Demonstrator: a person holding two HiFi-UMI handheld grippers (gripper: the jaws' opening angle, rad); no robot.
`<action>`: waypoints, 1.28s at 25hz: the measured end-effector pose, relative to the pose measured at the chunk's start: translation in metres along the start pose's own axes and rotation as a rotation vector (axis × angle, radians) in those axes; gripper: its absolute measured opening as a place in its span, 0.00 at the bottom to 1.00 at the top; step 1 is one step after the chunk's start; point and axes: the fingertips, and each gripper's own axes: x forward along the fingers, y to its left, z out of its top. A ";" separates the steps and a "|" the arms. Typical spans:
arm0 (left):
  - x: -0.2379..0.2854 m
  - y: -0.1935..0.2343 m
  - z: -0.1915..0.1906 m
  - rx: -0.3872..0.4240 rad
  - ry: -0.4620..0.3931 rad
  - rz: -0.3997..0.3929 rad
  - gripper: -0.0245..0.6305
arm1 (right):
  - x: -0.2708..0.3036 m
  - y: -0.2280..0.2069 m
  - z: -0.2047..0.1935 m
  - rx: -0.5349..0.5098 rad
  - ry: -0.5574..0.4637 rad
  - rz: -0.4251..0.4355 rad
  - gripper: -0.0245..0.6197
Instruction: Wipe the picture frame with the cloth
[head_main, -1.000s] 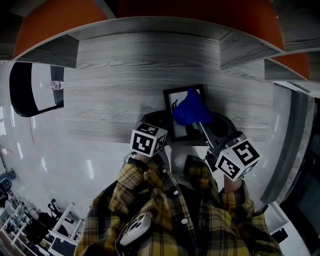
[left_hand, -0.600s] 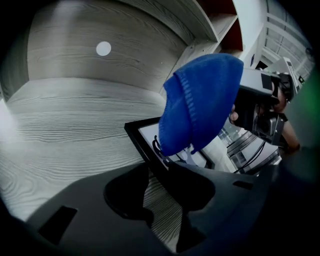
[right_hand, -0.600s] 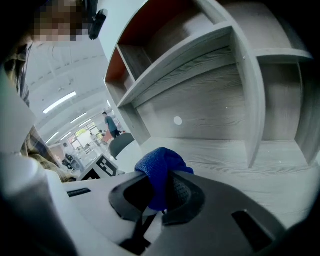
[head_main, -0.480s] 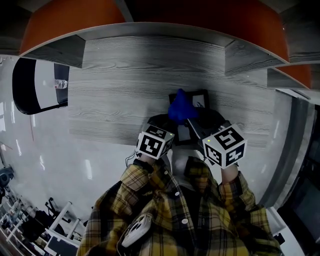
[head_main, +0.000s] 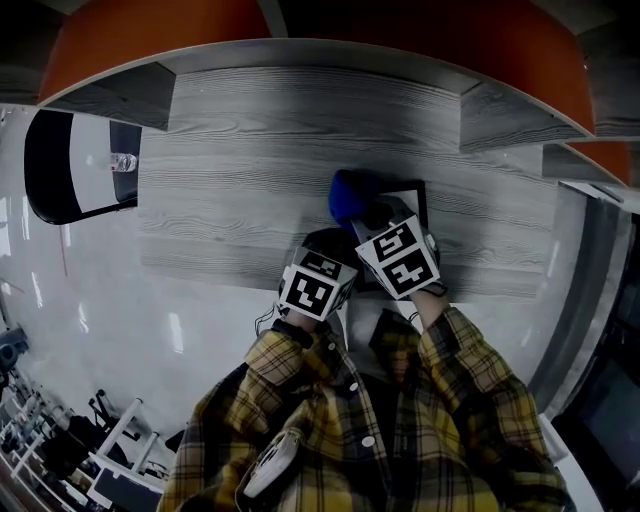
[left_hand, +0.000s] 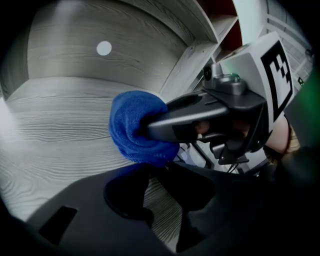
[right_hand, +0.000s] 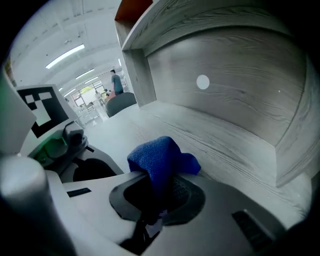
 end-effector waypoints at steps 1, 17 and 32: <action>0.000 0.001 0.001 0.000 -0.005 0.003 0.22 | -0.001 -0.002 -0.001 -0.017 -0.002 -0.018 0.10; -0.001 0.000 0.002 -0.022 -0.024 0.007 0.22 | -0.042 -0.086 -0.051 -0.054 0.048 -0.341 0.10; 0.000 0.000 -0.001 -0.030 -0.016 0.005 0.22 | -0.078 -0.098 -0.053 0.095 -0.012 -0.389 0.10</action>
